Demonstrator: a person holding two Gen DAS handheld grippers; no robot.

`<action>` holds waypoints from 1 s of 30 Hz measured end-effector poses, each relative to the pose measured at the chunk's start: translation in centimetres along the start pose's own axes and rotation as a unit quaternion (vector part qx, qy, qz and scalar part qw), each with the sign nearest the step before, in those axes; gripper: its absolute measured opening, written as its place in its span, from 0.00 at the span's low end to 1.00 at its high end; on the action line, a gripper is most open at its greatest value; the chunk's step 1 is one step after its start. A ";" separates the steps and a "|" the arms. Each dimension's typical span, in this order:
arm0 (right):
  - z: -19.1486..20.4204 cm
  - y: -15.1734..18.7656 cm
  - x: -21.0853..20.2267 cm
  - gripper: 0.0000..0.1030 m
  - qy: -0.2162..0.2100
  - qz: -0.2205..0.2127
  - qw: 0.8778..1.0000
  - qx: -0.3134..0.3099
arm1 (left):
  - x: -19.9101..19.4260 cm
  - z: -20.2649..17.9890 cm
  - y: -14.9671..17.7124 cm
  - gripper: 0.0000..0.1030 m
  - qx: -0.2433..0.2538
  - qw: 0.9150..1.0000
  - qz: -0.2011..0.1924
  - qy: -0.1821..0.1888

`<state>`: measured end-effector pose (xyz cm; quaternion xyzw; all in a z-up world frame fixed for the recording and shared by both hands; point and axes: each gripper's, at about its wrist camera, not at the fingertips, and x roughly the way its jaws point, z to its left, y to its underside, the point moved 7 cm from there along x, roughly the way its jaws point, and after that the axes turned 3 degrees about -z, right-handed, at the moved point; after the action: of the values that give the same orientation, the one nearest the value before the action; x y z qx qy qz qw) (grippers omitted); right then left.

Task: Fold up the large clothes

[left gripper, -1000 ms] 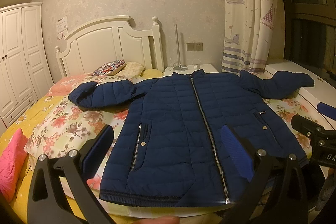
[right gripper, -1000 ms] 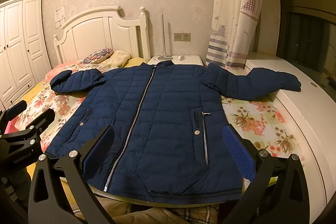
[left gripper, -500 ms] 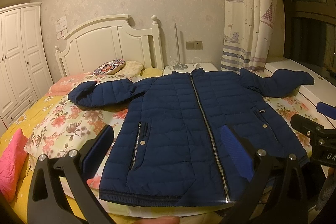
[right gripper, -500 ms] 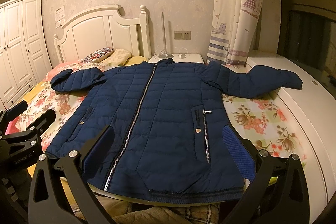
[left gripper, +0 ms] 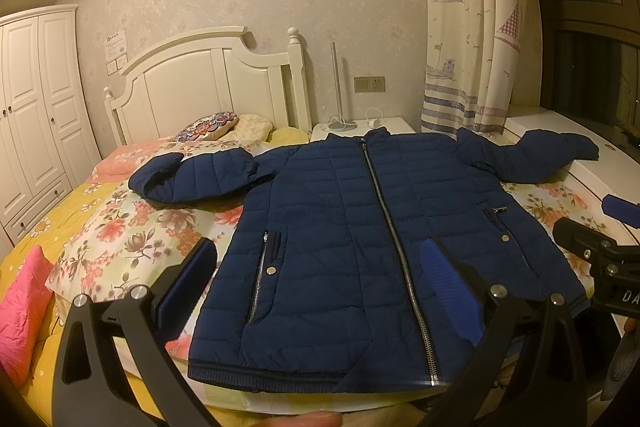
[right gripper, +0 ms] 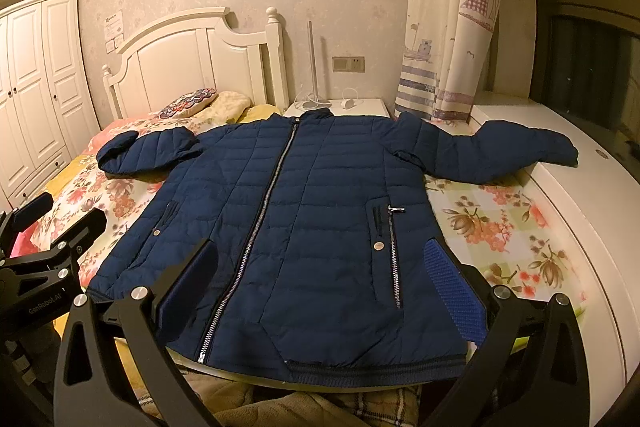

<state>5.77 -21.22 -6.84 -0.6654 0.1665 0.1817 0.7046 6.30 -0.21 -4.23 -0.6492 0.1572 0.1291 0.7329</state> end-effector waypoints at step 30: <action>-15.5 -0.2 15.1 0.96 0.062 0.091 0.981 0.162 | 21.0 -1.0 1.2 0.98 0.046 0.980 0.190 0.023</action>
<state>19.26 -36.16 -14.79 -0.5346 0.2972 0.1743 0.7717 25.06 -1.34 -13.76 -0.5754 0.3004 0.2439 0.7205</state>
